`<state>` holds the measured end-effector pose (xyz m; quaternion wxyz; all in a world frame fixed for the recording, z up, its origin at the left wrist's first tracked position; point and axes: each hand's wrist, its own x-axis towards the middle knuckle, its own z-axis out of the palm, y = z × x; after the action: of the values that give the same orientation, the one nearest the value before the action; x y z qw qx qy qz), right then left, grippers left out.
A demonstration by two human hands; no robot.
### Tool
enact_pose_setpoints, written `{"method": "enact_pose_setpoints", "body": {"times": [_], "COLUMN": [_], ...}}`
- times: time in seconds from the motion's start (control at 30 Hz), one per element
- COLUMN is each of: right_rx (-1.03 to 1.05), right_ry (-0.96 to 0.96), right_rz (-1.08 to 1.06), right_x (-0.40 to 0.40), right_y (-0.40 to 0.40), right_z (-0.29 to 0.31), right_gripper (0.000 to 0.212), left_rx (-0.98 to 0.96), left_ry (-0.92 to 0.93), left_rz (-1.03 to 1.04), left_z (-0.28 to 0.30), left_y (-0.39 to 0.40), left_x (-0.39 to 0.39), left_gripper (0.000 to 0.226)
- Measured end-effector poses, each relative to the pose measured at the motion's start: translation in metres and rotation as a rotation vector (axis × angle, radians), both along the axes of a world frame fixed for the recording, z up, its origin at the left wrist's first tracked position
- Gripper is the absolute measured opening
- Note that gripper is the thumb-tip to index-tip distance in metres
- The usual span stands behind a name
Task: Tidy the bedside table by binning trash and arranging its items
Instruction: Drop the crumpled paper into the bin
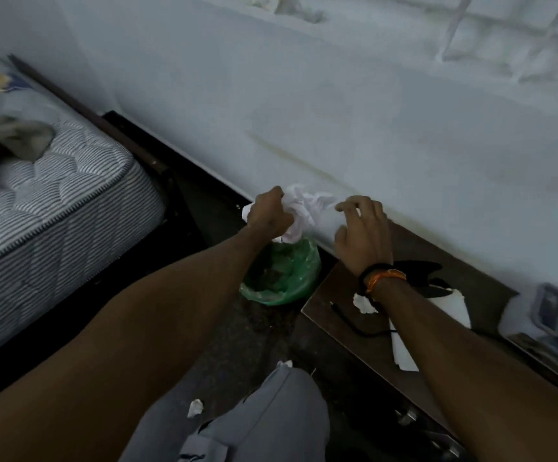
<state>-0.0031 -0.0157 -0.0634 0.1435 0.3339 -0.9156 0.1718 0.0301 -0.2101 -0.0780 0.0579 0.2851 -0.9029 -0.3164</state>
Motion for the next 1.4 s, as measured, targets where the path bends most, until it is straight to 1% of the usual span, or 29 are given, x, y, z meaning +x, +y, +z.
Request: {"method": "enact_pose_setpoints", "body": {"times": [0.17,0.3,0.37,0.43,0.47,0.53,0.6,0.63,0.67,0.8,0.87,1.0,1.1,1.2,1.27,1.33,1.4], "right_rx": [0.059,0.09,0.091,0.085,0.077,0.055,0.033,0.026,0.021,-0.007,-0.04,-0.054,-0.063,-0.073,-0.069,-0.053,-0.048], "right_ry": [-0.033,-0.055,-0.062,-0.058,-0.054,-0.036,-0.022,-0.022,-0.027,-0.049,-0.077,-0.112,-0.151,-0.181,-0.203,-0.23,-0.262], "right_rz": [0.053,0.058,0.05,0.039,0.038,0.036,0.022,0.01,-0.005,-0.078,-0.133,-0.231,-0.276,-0.308,-0.336,-0.372,-0.399], "right_x": [0.003,0.004,0.004,0.002,0.001,-0.002,-0.006,-0.007,-0.008,-0.005,0.0,0.013,0.024,0.038,0.048,0.056,0.063], "right_y": [-0.019,-0.021,-0.019,-0.015,-0.013,-0.006,0.004,0.008,0.014,0.043,0.061,0.106,0.137,0.16,0.171,0.181,0.192], "right_z": [-0.03,-0.051,-0.056,-0.058,-0.058,-0.059,-0.057,-0.056,-0.053,-0.037,-0.029,-0.019,-0.012,-0.011,-0.009,-0.008,-0.008], "right_gripper": [0.035,0.049,0.049,0.042,0.038,0.037,0.036,0.036,0.035,0.032,0.032,0.031,0.026,0.023,0.021,0.018,0.016], "left_rx": [0.061,0.135,0.143,0.175,0.201,0.245,0.251,0.241,0.232,0.213,0.195,0.115,0.066,0.035,0.052,0.064,0.051], "left_ry": [-0.075,-0.081,-0.098,-0.114,-0.115,-0.118,-0.146,-0.148,-0.146,-0.086,-0.026,0.139,0.211,0.145,0.084,0.027,-0.007], "left_rz": [0.061,0.1,0.116,0.145,0.155,0.135,0.095,0.08,0.066,-0.04,-0.089,-0.235,-0.381,-0.474,-0.495,-0.506,-0.516], "left_z": [-0.056,-0.1,-0.111,-0.116,-0.117,-0.121,-0.121,-0.121,-0.117,-0.097,-0.083,-0.056,-0.043,-0.042,-0.046,-0.05,-0.051], "left_y": [-0.012,-0.017,-0.018,-0.018,-0.019,-0.02,-0.019,-0.019,-0.016,0.005,0.021,0.056,0.084,0.108,0.119,0.127,0.136], "left_x": [0.018,0.024,0.023,0.021,0.021,0.018,0.018,0.018,0.019,0.018,0.017,0.022,0.033,0.05,0.059,0.064,0.066], "left_gripper": [0.037,0.05,0.05,0.051,0.054,0.06,0.072,0.074,0.072,0.043,0.029,0.011,0.02,0.026,0.029,0.041,0.048]}}
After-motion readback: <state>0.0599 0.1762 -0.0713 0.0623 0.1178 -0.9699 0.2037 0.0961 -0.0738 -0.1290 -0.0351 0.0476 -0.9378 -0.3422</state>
